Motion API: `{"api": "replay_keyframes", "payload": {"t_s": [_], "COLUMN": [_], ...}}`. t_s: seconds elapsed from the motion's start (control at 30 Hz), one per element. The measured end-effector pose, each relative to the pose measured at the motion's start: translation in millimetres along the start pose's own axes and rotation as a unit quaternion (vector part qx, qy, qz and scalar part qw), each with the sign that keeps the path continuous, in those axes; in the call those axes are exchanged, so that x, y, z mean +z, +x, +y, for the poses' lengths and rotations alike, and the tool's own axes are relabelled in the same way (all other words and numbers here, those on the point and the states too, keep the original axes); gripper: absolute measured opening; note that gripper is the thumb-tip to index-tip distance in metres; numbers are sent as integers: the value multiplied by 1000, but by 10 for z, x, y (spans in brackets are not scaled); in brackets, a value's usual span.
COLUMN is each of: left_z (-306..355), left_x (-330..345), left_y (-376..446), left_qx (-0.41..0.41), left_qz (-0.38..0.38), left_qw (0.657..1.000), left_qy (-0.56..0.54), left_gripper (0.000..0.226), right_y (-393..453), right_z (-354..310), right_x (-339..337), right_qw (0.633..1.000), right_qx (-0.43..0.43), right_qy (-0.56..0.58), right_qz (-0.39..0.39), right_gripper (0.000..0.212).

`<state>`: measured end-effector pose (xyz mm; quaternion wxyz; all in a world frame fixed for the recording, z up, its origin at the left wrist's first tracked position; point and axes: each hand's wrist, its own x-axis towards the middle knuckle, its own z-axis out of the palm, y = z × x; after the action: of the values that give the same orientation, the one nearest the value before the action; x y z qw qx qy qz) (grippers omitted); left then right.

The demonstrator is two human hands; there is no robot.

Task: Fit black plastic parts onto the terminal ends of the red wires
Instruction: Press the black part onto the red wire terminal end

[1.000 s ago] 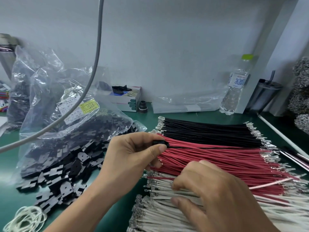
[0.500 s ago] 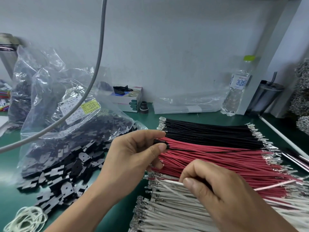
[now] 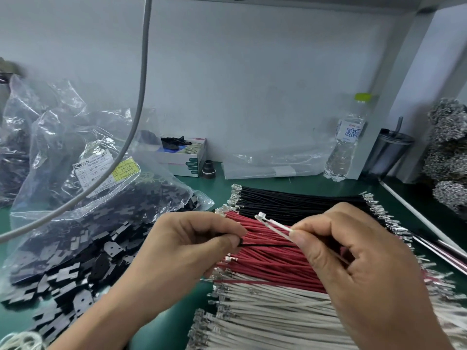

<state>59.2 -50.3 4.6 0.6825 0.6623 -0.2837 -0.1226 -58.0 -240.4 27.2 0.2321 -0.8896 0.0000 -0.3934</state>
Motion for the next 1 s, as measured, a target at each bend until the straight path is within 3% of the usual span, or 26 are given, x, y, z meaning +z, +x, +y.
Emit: {"api": "replay_keyframes", "payload": {"t_s": [0.2,0.43,0.53,0.63,0.7,0.77,0.87,1.0], "left_z": [89,85,116,183,203,177,119,108], "left_x": [111,111,72,-23,-76,-83,-12,63], "left_y": [-57,-89,-86,-104,-105,-98,-82,-68], "left_qx": [20,52,74,65,55,49,34,-17], "left_qz": [4,-15,-91,-185,-214,-168,-35,7], "left_qw": [1000,998,992,971,955,958,977,1000], "left_qy": [-5,11,54,139,199,227,205,4], "left_gripper": [20,10,4,19,32,36,35,30], "right_y": [-116,-139,-60,24,60,78,78,35], "right_z": [-37,-18,55,115,144,148,98,91], "right_x": [142,194,53,-166,-258,-280,-209,-87], "right_qw": [996,996,1000,993,990,990,990,993], "right_qx": [-68,-40,13,35,29,18,-5,-24], "right_qy": [-56,-80,-18,114,128,115,76,47], "right_qz": [31,17,7,-23,-52,-79,-119,-109], "right_gripper": [23,19,11,5,3,5,11,11]}}
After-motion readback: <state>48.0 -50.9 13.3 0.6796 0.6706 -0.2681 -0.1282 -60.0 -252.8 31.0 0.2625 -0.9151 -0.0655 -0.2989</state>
